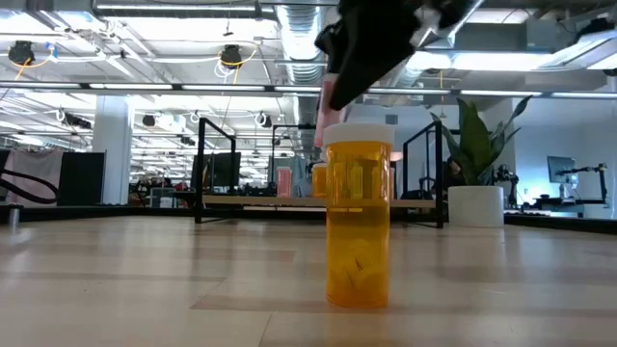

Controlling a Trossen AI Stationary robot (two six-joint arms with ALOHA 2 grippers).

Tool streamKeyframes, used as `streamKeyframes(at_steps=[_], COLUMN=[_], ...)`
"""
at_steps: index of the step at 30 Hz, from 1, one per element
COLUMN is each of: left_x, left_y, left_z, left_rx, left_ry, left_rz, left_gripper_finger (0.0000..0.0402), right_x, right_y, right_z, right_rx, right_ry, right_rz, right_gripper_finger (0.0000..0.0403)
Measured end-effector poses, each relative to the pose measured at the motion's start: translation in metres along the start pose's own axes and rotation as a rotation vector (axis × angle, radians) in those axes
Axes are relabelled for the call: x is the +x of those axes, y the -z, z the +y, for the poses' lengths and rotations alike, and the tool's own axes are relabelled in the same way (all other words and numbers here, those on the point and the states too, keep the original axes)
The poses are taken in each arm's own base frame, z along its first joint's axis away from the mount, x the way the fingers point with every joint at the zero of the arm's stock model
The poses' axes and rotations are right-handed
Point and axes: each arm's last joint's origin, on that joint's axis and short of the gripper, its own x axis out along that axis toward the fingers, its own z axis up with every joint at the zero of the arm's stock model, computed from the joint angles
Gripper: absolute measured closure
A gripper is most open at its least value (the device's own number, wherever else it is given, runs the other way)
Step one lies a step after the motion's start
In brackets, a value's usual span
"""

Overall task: Pick and place medicine bottles onto shelf by color
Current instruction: Put the pink pill bottle on the shelf aligned with the other pink pill bottles

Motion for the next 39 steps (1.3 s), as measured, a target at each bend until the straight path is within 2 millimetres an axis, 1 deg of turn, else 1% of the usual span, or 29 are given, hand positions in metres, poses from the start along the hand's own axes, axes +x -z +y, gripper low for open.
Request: streamKeyframes(at_steps=[4, 7, 9, 11, 13, 17, 19, 22, 26, 29, 31, 33, 34, 36, 38, 39], left_x=[-0.001, -0.004, -0.009, -0.019, -0.033, -0.058, -0.068, -0.078, -0.086, -0.087, -0.087, -0.086, -0.086, -0.086, -0.085, -0.085], left_y=[-0.009, -0.022, -0.033, -0.047, -0.062, -0.088, -0.1, -0.115, -0.132, -0.143, -0.15, -0.155, -0.157, -0.161, -0.166, -0.167], left_z=[0.006, 0.012, 0.02, 0.027, 0.037, 0.055, 0.063, 0.075, 0.088, 0.096, 0.1, 0.103, 0.104, 0.107, 0.11, 0.111], left_rx=[0.044, 0.071, 0.087, 0.097, 0.114, 0.149, 0.166, 0.203, 0.27, 0.316, 0.327, 0.34, 0.348, 0.359, 0.368, 0.369], left_ry=[-0.048, -0.098, -0.16, -0.21, -0.266, -0.345, -0.373, -0.439, -0.497, -0.544, -0.555, -0.559, -0.563, -0.574, -0.582, -0.582], left_rz=[0.031, 0.066, 0.076, 0.069, 0.064, 0.071, 0.069, 0.071, 0.078, 0.102, 0.122, 0.137, 0.144, 0.151, 0.158, 0.165], left_gripper_finger=[0.0228, 0.0228, 0.0228, 0.0228, 0.0228, 0.0228, 0.0228, 0.0228, 0.0228, 0.0228, 0.0228, 0.0228, 0.0228, 0.0228, 0.0228, 0.0228], right_x=[0.001, 0.003, 0.003, 0.003, 0.002, -0.001, -0.002, -0.005, -0.006, 0.004, 0.009, 0.016, 0.018, 0.017, 0.018, 0.018], right_y=[0.007, 0.013, 0.019, 0.024, 0.028, 0.035, 0.04, 0.046, 0.046, 0.04, 0.043, 0.037, 0.037, 0.044, 0.036, 0.036], right_z=[-0.047, -0.08, -0.1, -0.119, -0.137, -0.169, -0.182, -0.196, -0.201, -0.203, -0.2, -0.202, -0.203, -0.203, -0.214, -0.217], right_rx=[0.078, 0.153, 0.199, 0.24, 0.293, 0.476, 0.556, 0.649, 0.723, 0.723, 0.73, 0.729, 0.744, 0.774, 0.778, 0.778], right_ry=[0.062, 0.112, 0.145, 0.176, 0.21, 0.27, 0.275, 0.275, 0.268, 0.272, 0.26, 0.26, 0.259, 0.248, 0.269, 0.273], right_rz=[-0.002, -0.017, -0.02, -0.033, -0.063, -0.142, -0.175, -0.211, -0.256, -0.306, -0.263, -0.276, -0.254, -0.149, -0.205, -0.205], right_gripper_finger=[0.026, 0.0259, 0.0261, 0.0264, 0.0265, 0.0263, 0.0261, 0.026, 0.026, 0.026, 0.0259, 0.0259, 0.0259, 0.0261, 0.0262, 0.0263])
